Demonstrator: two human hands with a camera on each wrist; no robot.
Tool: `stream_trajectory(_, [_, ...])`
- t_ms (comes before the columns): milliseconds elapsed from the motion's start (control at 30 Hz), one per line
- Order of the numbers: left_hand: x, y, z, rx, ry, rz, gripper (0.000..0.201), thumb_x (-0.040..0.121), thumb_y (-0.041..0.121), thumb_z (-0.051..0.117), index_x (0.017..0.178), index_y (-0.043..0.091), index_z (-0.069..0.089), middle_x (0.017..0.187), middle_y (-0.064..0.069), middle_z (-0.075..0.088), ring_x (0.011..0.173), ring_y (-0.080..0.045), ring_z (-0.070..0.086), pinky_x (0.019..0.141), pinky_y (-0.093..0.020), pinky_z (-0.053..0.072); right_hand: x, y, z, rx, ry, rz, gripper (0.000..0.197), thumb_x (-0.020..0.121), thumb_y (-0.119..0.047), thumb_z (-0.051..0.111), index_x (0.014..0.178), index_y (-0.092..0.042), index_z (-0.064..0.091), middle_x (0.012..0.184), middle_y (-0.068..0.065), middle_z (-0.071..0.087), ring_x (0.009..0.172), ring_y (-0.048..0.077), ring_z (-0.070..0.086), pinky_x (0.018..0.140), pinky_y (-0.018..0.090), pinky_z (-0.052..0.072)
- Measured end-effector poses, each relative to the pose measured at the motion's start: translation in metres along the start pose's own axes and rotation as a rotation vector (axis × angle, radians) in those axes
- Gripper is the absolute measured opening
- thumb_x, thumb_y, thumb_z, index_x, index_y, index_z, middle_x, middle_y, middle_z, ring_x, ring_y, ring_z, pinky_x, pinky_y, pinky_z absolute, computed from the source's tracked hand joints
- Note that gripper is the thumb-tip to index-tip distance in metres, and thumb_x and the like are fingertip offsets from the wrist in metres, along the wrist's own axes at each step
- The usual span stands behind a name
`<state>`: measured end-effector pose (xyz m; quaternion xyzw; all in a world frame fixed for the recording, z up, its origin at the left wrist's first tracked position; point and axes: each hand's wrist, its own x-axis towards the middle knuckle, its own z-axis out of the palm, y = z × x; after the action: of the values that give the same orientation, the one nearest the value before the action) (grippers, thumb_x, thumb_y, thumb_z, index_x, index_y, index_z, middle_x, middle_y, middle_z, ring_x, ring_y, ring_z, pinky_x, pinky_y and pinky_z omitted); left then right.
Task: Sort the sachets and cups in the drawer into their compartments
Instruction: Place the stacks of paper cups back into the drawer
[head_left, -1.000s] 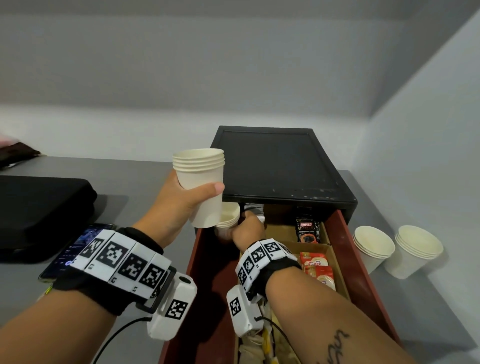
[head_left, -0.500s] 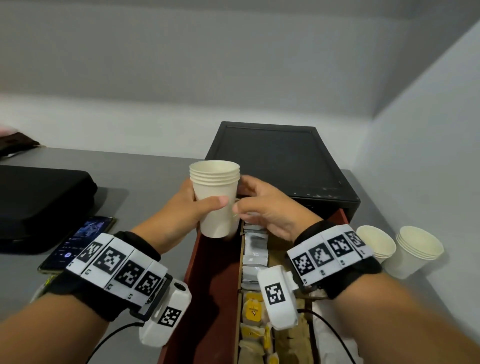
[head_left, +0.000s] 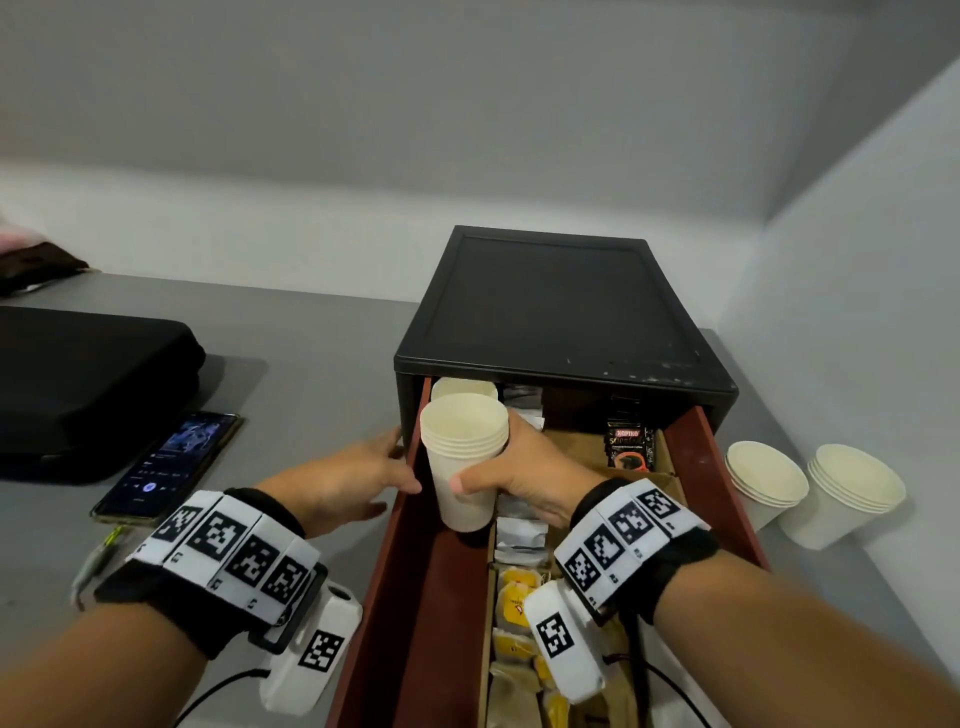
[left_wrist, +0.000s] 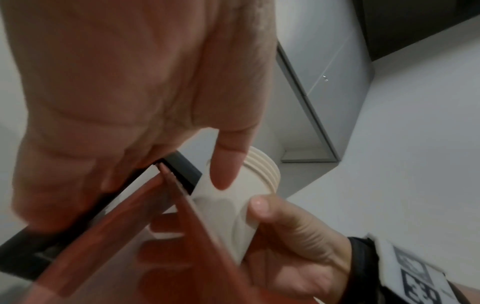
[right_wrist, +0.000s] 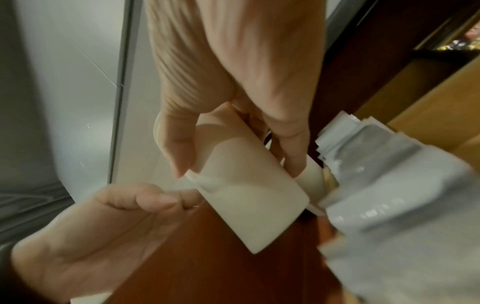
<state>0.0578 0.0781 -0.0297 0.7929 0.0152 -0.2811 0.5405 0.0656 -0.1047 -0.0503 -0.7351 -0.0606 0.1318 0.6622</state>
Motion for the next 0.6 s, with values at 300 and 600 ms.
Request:
stream_trajectory(300, [-0.003,-0.007,-0.002,0.047,-0.211,-0.032,0.091,0.066,-0.003,0.049,0.136,0.051,0.03,0.131,-0.001,0.054,0.12,-0.029,0.054,0.097,-0.06,0.043,0.003,0.029,0.007,-0.301,0.054,0.043,0.071,0.06,0.003,0.076,0.121,-0.02,0.048,0.112,-0.003,0.059,0.107,0.015,0.054,0.078,0.023,0.048])
stream_trajectory(600, [0.0,-0.007,-0.004,0.075,-0.221,-0.037,0.089,0.071,-0.007,0.048,0.133,0.054,0.03,0.129,0.0,0.058,0.117,-0.026,0.057,0.098,-0.057,0.042,0.021,0.04,0.01,-0.619,0.125,0.065,0.076,0.049,-0.021,0.079,0.12,-0.018,0.05,0.11,0.0,0.06,0.101,0.021,0.057,0.07,0.025,0.042])
